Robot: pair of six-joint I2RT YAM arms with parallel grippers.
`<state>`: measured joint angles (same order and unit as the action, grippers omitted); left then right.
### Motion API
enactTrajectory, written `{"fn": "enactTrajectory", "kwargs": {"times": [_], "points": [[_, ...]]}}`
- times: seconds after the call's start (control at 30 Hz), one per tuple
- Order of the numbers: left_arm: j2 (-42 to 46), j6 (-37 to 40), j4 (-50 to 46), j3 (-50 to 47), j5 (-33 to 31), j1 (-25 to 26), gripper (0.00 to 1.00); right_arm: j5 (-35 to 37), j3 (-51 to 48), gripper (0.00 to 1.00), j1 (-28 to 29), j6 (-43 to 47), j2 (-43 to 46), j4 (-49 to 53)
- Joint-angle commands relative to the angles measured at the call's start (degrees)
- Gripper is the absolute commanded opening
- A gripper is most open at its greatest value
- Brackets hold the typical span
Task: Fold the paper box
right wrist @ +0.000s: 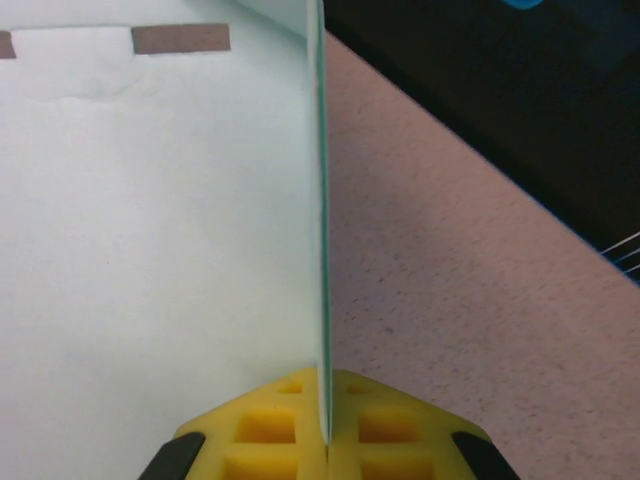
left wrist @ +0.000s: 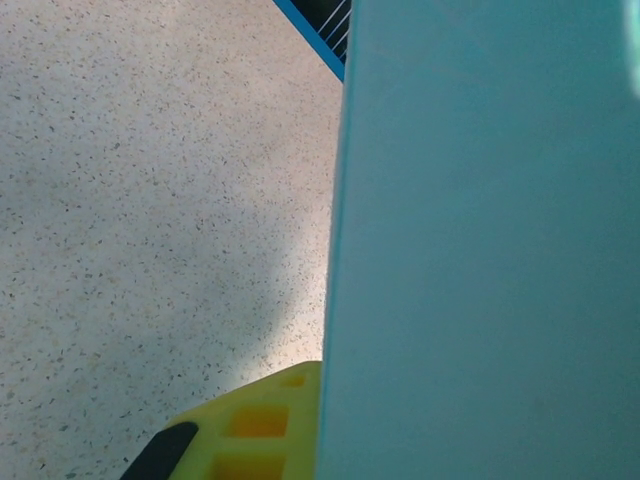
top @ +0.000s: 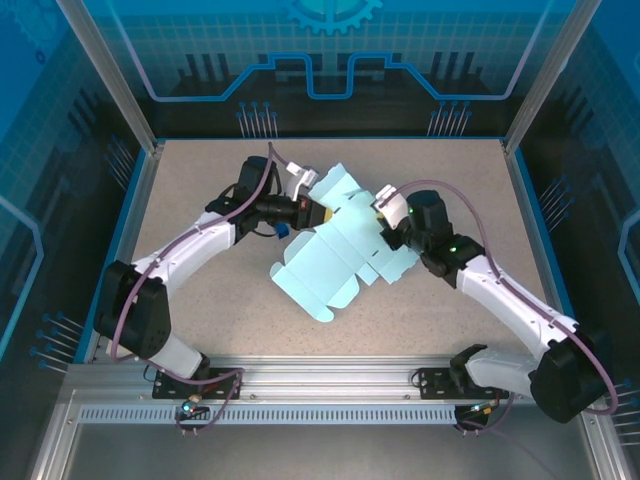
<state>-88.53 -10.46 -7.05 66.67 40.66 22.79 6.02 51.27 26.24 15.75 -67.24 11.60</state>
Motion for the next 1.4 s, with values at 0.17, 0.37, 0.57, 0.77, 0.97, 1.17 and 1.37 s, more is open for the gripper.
{"fn": "enactTrajectory", "kwargs": {"times": [0.17, 0.37, 0.57, 0.77, 0.97, 1.17, 1.37], "points": [[-1.8, 0.3, 3.1, -2.3, -4.4, -0.4, 0.35, -15.8, 7.3, 0.0, -6.1, -6.8, -4.9, 21.5], [-1.0, -0.4, -0.4, -2.2, -21.0, -1.0, 0.5, -17.8, 10.3, 0.0, -10.2, -9.6, -12.9, 28.2], [6.2, -1.1, 0.0, -8.3, -32.9, 1.5, 0.55, -10.7, 14.5, 0.0, -10.6, -10.3, -18.4, 32.5], [7.1, -7.2, 10.8, -17.4, -25.6, 11.3, 0.55, -7.9, 17.2, 0.0, -10.5, -10.2, -21.3, 33.6], [-4.5, -9.8, 21.2, -16.6, -25.7, 18.5, 0.39, -7.4, 19.3, 0.0, -10.5, -9.8, -23.6, 34.3], [-13.9, -10.2, 24.9, -12.1, -26.4, 19.6, 0.27, -6.9, 20.3, 0.0, -10.5, -9.4, -24.9, 34.7], [-19.4, -10.3, 26.1, -10.9, -27.6, 19.5, 0.23, -7.6, 20.3, 0.0, -10.4, -9.6, -25.0, 34.3]]}}
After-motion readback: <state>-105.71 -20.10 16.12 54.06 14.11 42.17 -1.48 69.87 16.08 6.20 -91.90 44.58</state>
